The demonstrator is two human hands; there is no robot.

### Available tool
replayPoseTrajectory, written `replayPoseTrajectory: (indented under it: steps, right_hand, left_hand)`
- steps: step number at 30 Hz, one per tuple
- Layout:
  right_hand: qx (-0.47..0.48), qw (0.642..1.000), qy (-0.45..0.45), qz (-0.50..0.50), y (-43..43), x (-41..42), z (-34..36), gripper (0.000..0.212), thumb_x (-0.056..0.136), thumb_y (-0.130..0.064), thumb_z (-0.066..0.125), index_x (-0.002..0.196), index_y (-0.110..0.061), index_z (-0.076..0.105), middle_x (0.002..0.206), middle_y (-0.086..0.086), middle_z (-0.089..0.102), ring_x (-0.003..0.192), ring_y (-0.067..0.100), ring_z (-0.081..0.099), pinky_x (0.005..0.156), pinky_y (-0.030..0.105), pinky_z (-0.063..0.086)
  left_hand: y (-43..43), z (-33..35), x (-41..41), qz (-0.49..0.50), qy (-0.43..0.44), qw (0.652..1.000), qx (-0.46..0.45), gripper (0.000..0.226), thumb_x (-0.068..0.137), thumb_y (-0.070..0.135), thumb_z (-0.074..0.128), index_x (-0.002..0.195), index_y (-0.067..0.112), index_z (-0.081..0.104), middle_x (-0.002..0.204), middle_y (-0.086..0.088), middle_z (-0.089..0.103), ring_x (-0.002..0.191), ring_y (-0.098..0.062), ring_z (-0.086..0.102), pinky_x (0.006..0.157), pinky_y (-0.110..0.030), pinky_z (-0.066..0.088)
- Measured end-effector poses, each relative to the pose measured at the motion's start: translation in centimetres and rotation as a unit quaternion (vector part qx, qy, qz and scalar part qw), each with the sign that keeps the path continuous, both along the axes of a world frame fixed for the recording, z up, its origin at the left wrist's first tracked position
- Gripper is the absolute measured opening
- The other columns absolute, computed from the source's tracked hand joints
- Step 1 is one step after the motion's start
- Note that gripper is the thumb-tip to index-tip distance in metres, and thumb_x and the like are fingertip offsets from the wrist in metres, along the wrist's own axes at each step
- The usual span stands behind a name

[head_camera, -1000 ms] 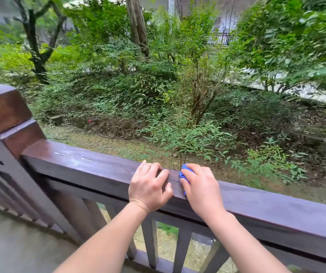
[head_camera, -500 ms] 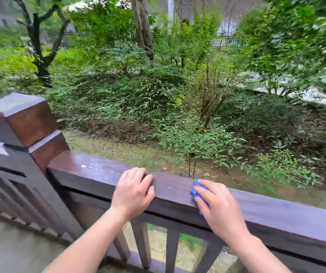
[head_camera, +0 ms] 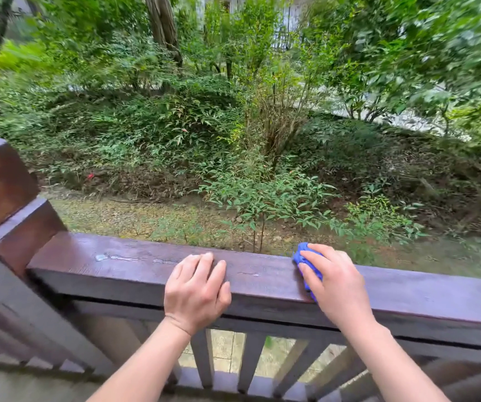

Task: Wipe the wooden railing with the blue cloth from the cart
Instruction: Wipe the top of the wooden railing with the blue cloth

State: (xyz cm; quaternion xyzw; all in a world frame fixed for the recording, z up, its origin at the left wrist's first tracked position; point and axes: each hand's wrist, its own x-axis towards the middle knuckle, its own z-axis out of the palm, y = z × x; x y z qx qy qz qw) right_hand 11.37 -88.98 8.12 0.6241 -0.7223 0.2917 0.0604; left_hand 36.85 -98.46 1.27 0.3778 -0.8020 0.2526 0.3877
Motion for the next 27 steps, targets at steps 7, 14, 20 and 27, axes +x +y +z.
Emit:
replayPoseTrajectory:
  steps: [7, 14, 20, 27]
  right_hand:
    - [-0.022, 0.991, 0.043, 0.126, 1.5, 2.6, -1.0, 0.021, 0.089, -0.035, 0.058, 0.102, -0.022, 0.069, 0.114, 0.0, 0.067, 0.099, 0.022, 0.059, 0.088, 0.03, 0.047]
    - [-0.015, 0.999, 0.012, 0.034, -1.2, 4.7, 0.2, 0.016, 0.084, -0.023, 0.067, 0.096, -0.014, 0.071, 0.112, 0.008, 0.067, 0.092, 0.033, 0.059, 0.087, 0.036, 0.05]
    - [-0.008, 0.992, 0.045, 0.119, 0.7, 2.4, -0.4, 0.02, 0.087, -0.029, 0.062, 0.102, -0.017, 0.07, 0.116, 0.005, 0.067, 0.099, 0.03, 0.06, 0.09, 0.034, 0.05]
    - [-0.034, 0.999, 0.013, -0.002, 0.8, 1.8, -0.7, 0.016, 0.088, -0.024, 0.059, 0.097, -0.016, 0.069, 0.112, 0.004, 0.066, 0.093, 0.029, 0.056, 0.086, 0.035, 0.048]
  left_hand:
    - [0.3, 0.4, -0.2, 0.01, 0.016, 0.999, 0.04, 0.033, 0.093, 0.036, 0.043, 0.099, 0.016, 0.07, 0.108, -0.011, 0.069, 0.092, -0.035, 0.063, 0.08, -0.044, 0.051]
    - [0.8, 0.9, -0.2, 0.027, 0.014, 0.997, 0.07, 0.029, 0.086, 0.034, 0.05, 0.101, 0.018, 0.069, 0.108, -0.009, 0.068, 0.095, -0.035, 0.062, 0.082, -0.043, 0.05]
    - [0.7, 0.7, -0.3, 0.033, 0.013, 0.997, 0.073, 0.03, 0.085, 0.035, 0.051, 0.102, 0.018, 0.069, 0.107, -0.007, 0.067, 0.096, -0.033, 0.061, 0.083, -0.043, 0.047]
    - [0.5, 0.7, -0.3, 0.036, 0.008, 0.996, 0.076, 0.034, 0.093, 0.038, 0.039, 0.101, 0.02, 0.067, 0.107, -0.006, 0.066, 0.091, -0.032, 0.059, 0.076, -0.042, 0.046]
